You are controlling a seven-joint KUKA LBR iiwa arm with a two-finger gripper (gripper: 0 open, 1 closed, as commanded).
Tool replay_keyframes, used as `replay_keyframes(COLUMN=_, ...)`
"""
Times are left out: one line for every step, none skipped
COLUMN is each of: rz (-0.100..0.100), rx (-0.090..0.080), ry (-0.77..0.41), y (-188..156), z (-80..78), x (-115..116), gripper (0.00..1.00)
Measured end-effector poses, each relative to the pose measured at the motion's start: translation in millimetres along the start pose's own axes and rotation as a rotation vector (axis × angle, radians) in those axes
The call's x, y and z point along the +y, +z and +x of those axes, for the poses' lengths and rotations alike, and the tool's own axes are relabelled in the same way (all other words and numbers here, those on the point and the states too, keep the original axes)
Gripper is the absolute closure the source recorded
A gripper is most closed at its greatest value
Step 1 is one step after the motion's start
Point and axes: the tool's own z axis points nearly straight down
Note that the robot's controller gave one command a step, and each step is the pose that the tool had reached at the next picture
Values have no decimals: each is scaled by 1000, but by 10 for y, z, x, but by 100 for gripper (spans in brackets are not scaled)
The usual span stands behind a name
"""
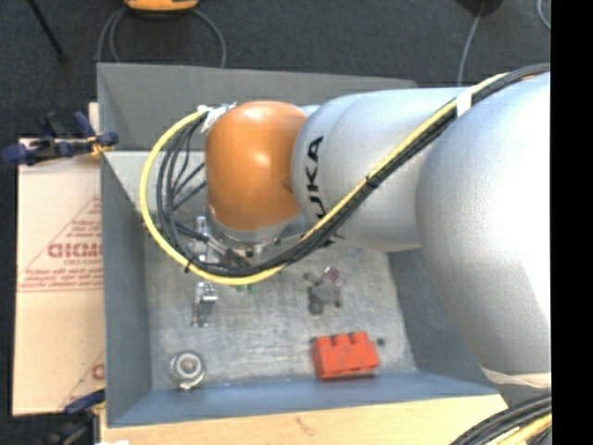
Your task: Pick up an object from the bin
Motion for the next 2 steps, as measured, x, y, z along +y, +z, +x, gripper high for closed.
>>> replay_keyframes(rz=4, rx=1, ry=-72, y=514, z=464, x=-404, gripper=0)
replay_keyframes(rz=2, rx=-12, ry=-181, y=924, z=586, x=84, gripper=0)
